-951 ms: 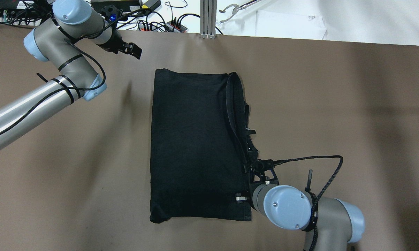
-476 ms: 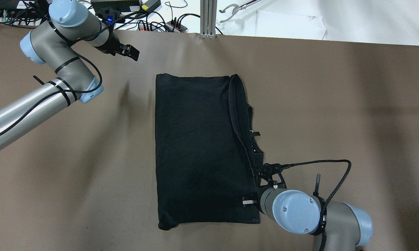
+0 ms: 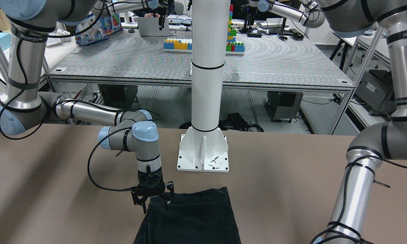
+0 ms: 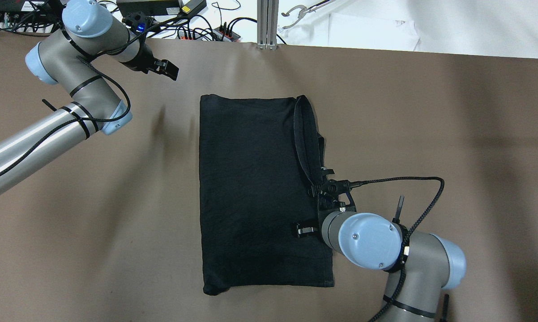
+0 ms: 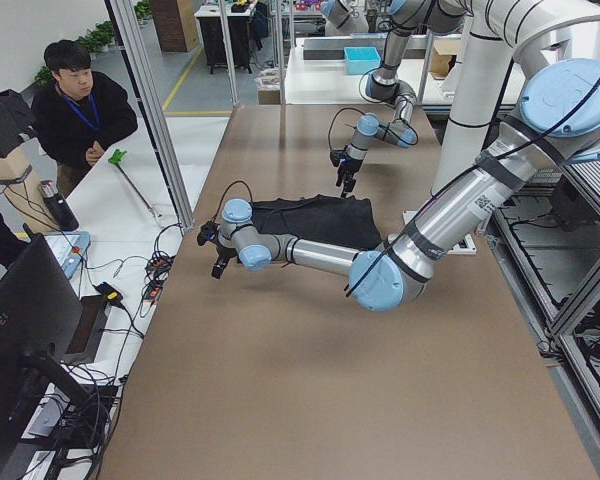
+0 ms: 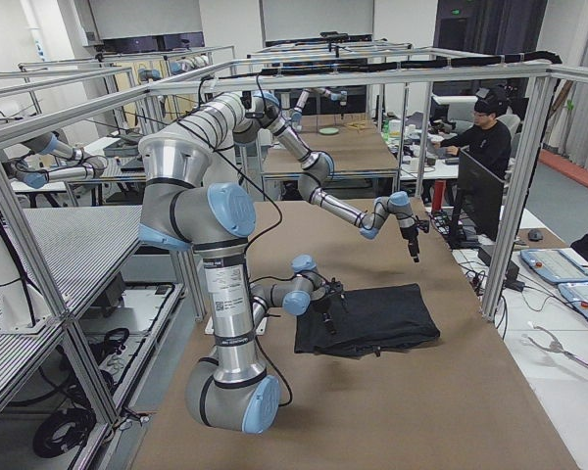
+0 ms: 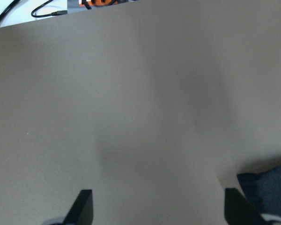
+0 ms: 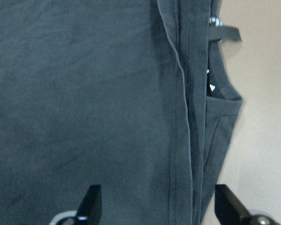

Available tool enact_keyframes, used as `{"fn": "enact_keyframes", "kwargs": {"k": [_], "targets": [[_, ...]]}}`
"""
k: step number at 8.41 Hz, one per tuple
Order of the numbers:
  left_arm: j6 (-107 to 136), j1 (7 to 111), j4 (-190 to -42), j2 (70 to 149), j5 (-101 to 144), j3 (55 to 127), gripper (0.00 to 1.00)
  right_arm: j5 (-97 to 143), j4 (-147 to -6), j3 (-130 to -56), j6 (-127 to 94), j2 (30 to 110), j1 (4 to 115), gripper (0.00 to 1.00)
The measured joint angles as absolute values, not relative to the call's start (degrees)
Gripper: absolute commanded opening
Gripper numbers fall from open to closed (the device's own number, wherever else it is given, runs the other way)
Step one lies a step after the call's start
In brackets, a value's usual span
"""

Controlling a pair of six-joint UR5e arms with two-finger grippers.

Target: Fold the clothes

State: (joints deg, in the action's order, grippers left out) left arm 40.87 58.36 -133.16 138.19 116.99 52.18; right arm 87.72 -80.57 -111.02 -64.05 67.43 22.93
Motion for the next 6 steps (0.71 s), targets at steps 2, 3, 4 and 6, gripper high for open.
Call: {"fn": "enact_keyframes", "kwargs": {"k": [2, 3, 4, 6], "targets": [[40.9, 58.3, -133.2, 138.2, 117.0, 52.2, 1.00, 88.0, -80.6, -102.9, -61.3, 60.7, 26.4, 0.94], [40.9, 58.2, -133.2, 138.2, 117.0, 52.2, 1.00, 88.3, -80.6, -97.7, -60.6, 56.6, 28.0, 0.94], [40.9, 58.2, -133.2, 138.1, 117.0, 52.4, 1.00, 88.6, -80.5, -92.6, -60.0, 52.9, 29.4, 0.94], [40.9, 57.9, -133.2, 138.0, 116.2, 52.7, 1.00, 90.1, -77.9, -83.5, -55.7, 49.2, 32.7, 0.94]]}}
